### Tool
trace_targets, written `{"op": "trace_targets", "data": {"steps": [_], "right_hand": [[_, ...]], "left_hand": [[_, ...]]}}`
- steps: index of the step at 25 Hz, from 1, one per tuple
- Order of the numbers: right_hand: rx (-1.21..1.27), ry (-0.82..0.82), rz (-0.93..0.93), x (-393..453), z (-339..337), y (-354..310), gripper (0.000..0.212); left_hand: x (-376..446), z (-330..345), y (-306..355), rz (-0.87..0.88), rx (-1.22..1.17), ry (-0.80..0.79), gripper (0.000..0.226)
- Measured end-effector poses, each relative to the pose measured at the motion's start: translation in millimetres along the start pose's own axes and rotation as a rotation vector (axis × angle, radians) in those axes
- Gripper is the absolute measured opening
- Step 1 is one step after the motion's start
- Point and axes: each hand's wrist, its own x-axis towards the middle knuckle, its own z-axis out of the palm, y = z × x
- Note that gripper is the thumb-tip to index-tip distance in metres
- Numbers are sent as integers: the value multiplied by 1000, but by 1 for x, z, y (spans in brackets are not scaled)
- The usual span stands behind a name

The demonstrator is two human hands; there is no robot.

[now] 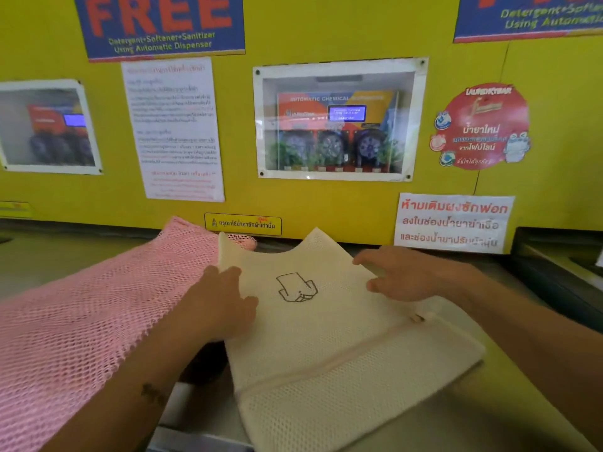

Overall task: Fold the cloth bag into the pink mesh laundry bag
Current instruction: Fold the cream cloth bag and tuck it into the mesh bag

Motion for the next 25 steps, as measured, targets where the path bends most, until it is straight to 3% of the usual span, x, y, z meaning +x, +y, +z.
{"op": "trace_targets", "data": {"steps": [3,5,8,12,16,21,25], "right_hand": [[97,48,-30,19,28,9,50],[100,79,-40,23,35,8,49],[124,58,-23,20,27,1,53],[171,-55,-7,-2,4,-11,47],[348,29,-43,-17,-33,-42,34],[450,167,-136,5,-48,-127,27],[508,110,-151,35,-17,-215,35]], "left_hand": [[-28,4,2,-26,198,-54,59],[-36,4,2,-16,190,-89,56],[-32,8,4,111,-17,29,45],[-23,-4,-9,342,-318,187,53],[4,-60,-45,503,-378,320,50],[48,-136,-120,384,-184,379,46],[76,-147,-196,258,81,299,49]]}}
